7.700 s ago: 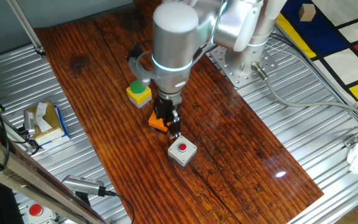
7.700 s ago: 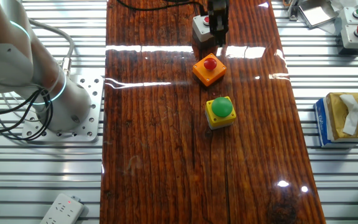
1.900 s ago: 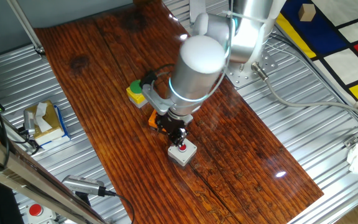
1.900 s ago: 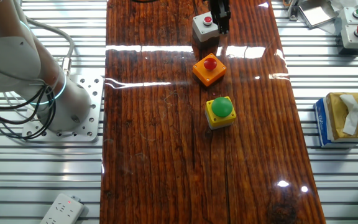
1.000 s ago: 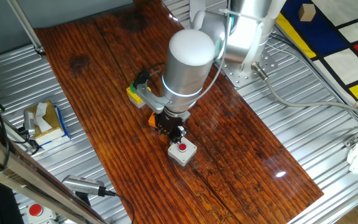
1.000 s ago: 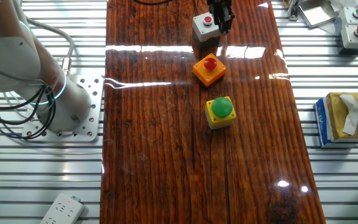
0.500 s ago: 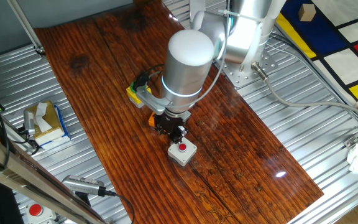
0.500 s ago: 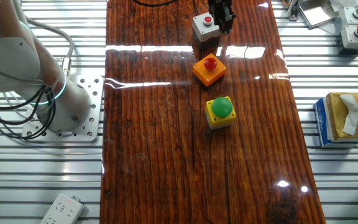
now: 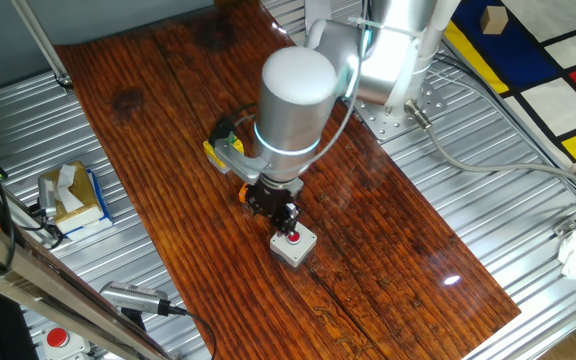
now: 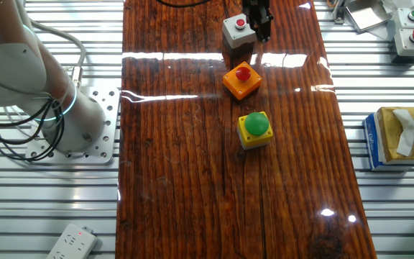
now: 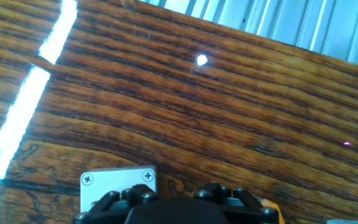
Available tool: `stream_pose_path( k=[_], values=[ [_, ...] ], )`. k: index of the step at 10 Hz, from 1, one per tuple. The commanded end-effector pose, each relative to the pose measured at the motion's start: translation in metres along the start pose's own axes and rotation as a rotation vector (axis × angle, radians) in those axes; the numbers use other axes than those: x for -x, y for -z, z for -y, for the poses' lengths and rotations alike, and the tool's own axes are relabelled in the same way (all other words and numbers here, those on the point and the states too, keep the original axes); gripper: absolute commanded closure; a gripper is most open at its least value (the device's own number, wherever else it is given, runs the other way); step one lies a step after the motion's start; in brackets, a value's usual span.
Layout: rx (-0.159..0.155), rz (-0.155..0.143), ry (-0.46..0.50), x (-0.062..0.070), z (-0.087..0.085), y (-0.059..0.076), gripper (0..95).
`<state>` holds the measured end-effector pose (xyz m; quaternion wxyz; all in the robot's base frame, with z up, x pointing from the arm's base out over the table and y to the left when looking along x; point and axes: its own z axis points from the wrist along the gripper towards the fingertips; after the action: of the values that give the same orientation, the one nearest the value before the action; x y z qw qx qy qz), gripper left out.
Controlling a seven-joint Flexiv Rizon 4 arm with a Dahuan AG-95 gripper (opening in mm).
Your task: Press three buttons from left to right in sequence
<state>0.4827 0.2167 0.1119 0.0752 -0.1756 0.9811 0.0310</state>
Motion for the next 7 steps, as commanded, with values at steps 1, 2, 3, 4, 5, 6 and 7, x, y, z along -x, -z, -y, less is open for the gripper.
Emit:
stream_pose_path(
  k=[1,2,3,4,5,6,7],
  values=[
    [0.097,-0.033,-0.037,-0.0011,-0.0023,0.0020,0.0],
    [0.098,-0.036,-0.038,-0.0009,-0.0029,0.0012,0.0],
    [0.095,-0.041,-0.031,-0.0014,-0.0034,0.0009,0.0],
    [0.087,-0.040,-0.022,-0.0058,-0.0048,0.0000,0.0],
    [0.088,-0.037,-0.025,-0.0073,-0.0055,-0.0004,0.0],
    [0.086,-0.037,-0.026,-0.0090,-0.0074,0.0003,0.0],
    [0.071,-0.049,-0.022,-0.0096,-0.0093,0.0035,0.0]
  ],
)
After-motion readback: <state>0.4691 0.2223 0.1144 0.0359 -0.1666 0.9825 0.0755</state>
